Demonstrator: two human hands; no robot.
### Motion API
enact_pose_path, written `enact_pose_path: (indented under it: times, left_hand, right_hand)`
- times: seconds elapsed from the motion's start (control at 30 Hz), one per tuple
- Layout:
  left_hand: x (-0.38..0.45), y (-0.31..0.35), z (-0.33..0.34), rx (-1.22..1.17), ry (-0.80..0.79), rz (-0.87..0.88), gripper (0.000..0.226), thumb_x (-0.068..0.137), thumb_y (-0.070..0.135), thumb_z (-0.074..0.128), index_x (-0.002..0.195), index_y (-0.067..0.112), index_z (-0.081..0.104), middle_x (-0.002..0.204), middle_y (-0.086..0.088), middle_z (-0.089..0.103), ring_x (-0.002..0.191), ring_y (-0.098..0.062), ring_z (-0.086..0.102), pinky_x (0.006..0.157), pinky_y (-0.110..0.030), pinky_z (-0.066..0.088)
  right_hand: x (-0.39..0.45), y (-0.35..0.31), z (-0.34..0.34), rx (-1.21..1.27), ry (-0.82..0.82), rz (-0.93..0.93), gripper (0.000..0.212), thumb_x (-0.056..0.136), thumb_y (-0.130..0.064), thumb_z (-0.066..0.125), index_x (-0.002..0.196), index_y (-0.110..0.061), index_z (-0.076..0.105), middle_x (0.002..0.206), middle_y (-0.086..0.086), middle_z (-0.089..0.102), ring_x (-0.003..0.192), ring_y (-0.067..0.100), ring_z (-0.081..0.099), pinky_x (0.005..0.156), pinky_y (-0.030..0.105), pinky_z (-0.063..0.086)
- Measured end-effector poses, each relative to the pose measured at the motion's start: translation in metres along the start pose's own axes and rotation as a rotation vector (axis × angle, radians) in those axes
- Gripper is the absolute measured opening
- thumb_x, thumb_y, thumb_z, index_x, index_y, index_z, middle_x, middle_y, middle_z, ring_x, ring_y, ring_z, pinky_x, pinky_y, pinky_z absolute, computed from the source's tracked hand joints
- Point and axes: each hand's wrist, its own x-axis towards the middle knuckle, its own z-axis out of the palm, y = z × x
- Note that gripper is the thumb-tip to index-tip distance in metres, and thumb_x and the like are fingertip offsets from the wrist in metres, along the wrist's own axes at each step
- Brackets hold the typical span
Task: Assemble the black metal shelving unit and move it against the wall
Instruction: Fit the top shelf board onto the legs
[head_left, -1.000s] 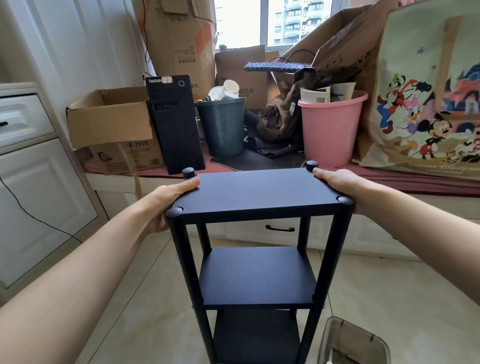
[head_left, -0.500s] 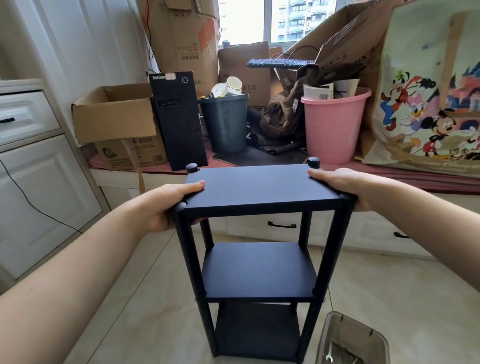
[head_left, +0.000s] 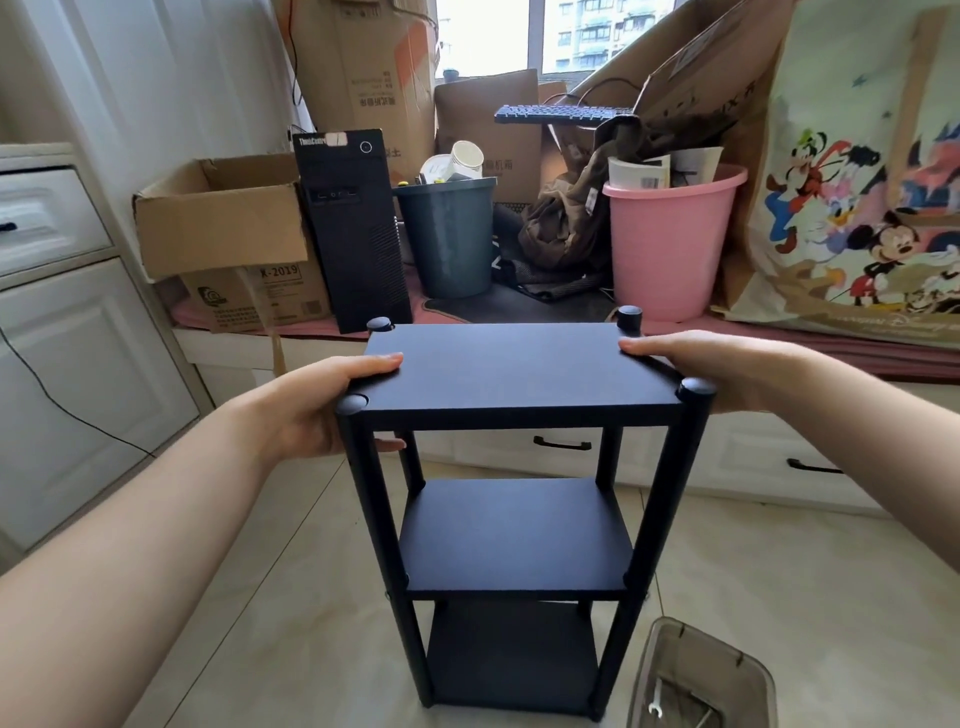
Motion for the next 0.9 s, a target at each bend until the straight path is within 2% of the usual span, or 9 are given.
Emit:
enact_pose_path:
  times: [0.17,0.4,0.5,0.57,0.63,0.67,0.77,0.83,0.9]
  left_hand:
    - [0.006,-0.003,-0.003,-0.049,0.008,-0.004,0.059,0.061,0.032,0.088,0.111,0.007,0.069,0.097,-0.012,0.077,0.081,-0.027,0.076,0.069,-0.050,0.061]
    - [0.003,-0.009,-0.003,-0.067,-0.028,0.014,0.068,0.065,0.036,0.089,0.121,0.006,0.066,0.102,-0.013,0.075,0.089,-0.029,0.075,0.079,-0.053,0.059]
    - [0.002,-0.010,-0.001,-0.083,-0.027,0.027,0.068,0.064,0.038,0.089,0.121,0.008,0.066,0.106,-0.013,0.075,0.092,-0.028,0.075,0.079,-0.050,0.059]
    - [0.002,-0.012,0.001,-0.107,-0.028,0.038,0.067,0.066,0.039,0.089,0.121,0.009,0.066,0.108,-0.012,0.075,0.092,-0.026,0.075,0.078,-0.046,0.060]
    - [0.002,-0.014,0.003,-0.139,-0.029,0.050,0.060,0.072,0.039,0.085,0.121,0.010,0.066,0.105,-0.010,0.076,0.088,-0.023,0.075,0.076,-0.041,0.061]
    - [0.002,-0.015,0.004,-0.151,-0.029,0.054,0.055,0.076,0.038,0.083,0.120,0.010,0.066,0.101,-0.009,0.076,0.085,-0.021,0.075,0.074,-0.040,0.061]
    - [0.001,-0.015,0.007,-0.170,-0.024,0.056,0.048,0.081,0.037,0.079,0.117,0.009,0.066,0.094,-0.009,0.076,0.079,-0.021,0.075,0.069,-0.038,0.061]
    - [0.001,-0.017,0.008,-0.192,-0.047,0.068,0.043,0.085,0.036,0.076,0.118,0.010,0.066,0.099,-0.010,0.076,0.082,-0.021,0.075,0.070,-0.038,0.061]
    - [0.000,-0.018,0.009,-0.174,-0.100,0.109,0.031,0.091,0.034,0.068,0.114,0.013,0.072,0.104,-0.010,0.076,0.087,-0.021,0.075,0.071,-0.037,0.061]
  right_hand:
    - [0.012,0.007,0.001,0.134,-0.018,-0.038,0.037,0.088,-0.037,0.071,0.112,-0.010,0.072,0.104,0.003,0.076,0.076,0.015,0.075,0.057,0.025,0.057]
    - [0.007,0.005,0.000,0.071,0.009,-0.030,0.044,0.088,-0.042,0.070,0.114,-0.007,0.068,0.089,0.003,0.077,0.065,0.014,0.073,0.053,0.025,0.056]
    - [-0.003,-0.014,0.003,-0.340,0.198,-0.028,0.046,0.086,-0.052,0.070,0.094,-0.007,0.064,0.077,0.004,0.067,0.051,0.011,0.066,0.045,0.023,0.050]
    - [-0.009,-0.034,0.012,-0.728,0.400,-0.073,0.043,0.088,-0.048,0.068,0.089,-0.006,0.059,0.076,0.006,0.062,0.054,0.017,0.063,0.045,0.024,0.048]
    - [-0.012,-0.053,0.033,-0.937,0.626,-0.284,0.034,0.091,-0.037,0.063,0.088,-0.003,0.062,0.075,0.010,0.063,0.065,0.026,0.062,0.056,0.030,0.051]
    - [-0.014,-0.059,0.049,-0.910,0.675,-0.416,0.032,0.093,-0.035,0.060,0.084,-0.004,0.063,0.075,0.011,0.064,0.069,0.028,0.062,0.062,0.032,0.053]
    - [-0.024,-0.067,0.114,-0.694,0.515,-0.693,0.041,0.094,-0.033,0.058,0.060,-0.010,0.054,0.060,0.004,0.054,0.057,0.019,0.050,0.054,0.024,0.042]
    - [-0.026,-0.061,0.156,-0.809,0.386,-0.795,0.039,0.095,-0.035,0.060,0.063,-0.012,0.055,0.065,0.001,0.053,0.063,0.019,0.048,0.051,0.021,0.034]
    - [-0.027,-0.050,0.188,-0.936,0.290,-0.915,0.035,0.096,-0.040,0.058,0.079,-0.009,0.066,0.080,0.001,0.056,0.079,0.022,0.053,0.062,0.026,0.035]
